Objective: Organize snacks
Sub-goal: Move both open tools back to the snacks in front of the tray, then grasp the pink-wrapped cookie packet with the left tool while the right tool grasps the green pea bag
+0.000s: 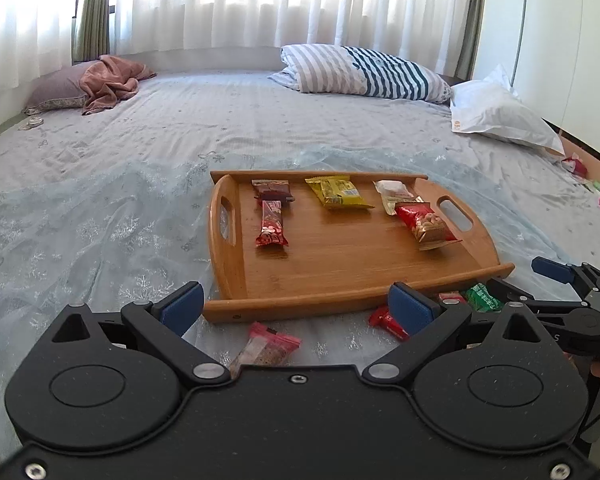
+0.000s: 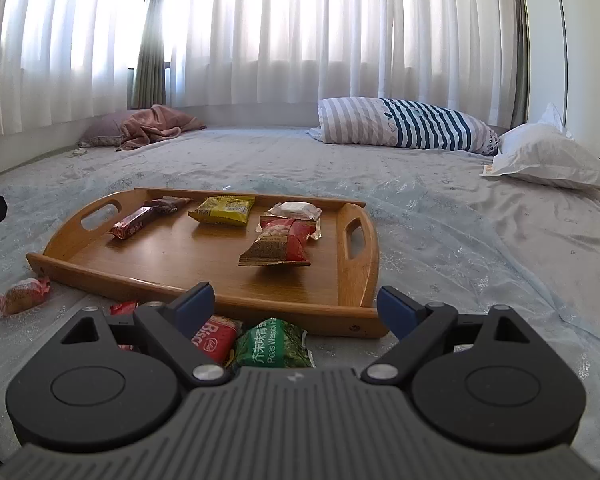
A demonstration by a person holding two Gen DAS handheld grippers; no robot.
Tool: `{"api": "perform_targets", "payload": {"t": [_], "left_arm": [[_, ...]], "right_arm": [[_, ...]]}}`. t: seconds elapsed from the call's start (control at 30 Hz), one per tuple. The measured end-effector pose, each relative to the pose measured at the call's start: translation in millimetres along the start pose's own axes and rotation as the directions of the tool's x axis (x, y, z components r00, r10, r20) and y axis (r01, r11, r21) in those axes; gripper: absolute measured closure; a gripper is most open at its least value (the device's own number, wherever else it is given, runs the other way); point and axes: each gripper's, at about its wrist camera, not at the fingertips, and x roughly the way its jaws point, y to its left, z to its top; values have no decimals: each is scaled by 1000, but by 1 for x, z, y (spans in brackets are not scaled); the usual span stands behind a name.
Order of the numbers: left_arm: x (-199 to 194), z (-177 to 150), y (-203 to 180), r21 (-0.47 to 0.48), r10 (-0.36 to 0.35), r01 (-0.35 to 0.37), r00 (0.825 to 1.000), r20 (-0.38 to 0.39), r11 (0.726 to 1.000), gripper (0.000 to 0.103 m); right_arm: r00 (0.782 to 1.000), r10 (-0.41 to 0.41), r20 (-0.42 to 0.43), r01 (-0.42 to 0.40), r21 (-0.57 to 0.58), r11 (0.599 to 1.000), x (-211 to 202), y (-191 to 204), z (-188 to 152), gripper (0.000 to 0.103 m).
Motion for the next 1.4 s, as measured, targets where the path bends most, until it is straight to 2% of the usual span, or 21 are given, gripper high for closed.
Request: {"api": "perform_targets", "payload": {"t": [0.17,0.23,0.3,0.4,0.57,0.87,1.13,1.23,1.4], "left_arm": [[-8,-16,-3,-20,14,-14,1000,1,1000,12],[-5,-23,-3,-18,19,-19,1000,-9,1000,18],[3,-30,-3,-16,38,-39,999,-29,999,28],[16,-38,-1,-14,61,-62,997,-45,998,37],[39,-46,4,-3,112,-113,992,-59,994,43],[61,-50,16,-33,91,-95,991,-100,995,53],[68,-54,17,-25,88,-92,990,-108,995,54],[70,-55,18,-25,91,-94,990,-112,995,54],[73,-56,17,-19,94,-97,989,-111,995,54]], "right_arm": [[1000,-28,3,28,-35,999,-7,0,-8,13],[999,-36,-5,36,-33,999,-9,-2,-10,18],[999,-48,-18,48,-28,998,-8,-4,-13,23],[998,-49,-37,48,-14,999,-8,-7,-17,27],[998,-27,-65,25,-26,999,-8,-5,-25,29],[996,16,-89,-21,-52,998,3,16,-29,29],[994,20,-103,-22,-28,999,16,21,-28,29],[992,46,-114,-48,-11,999,18,21,-29,29],[994,40,-104,-44,-38,998,18,26,-33,29]]}}
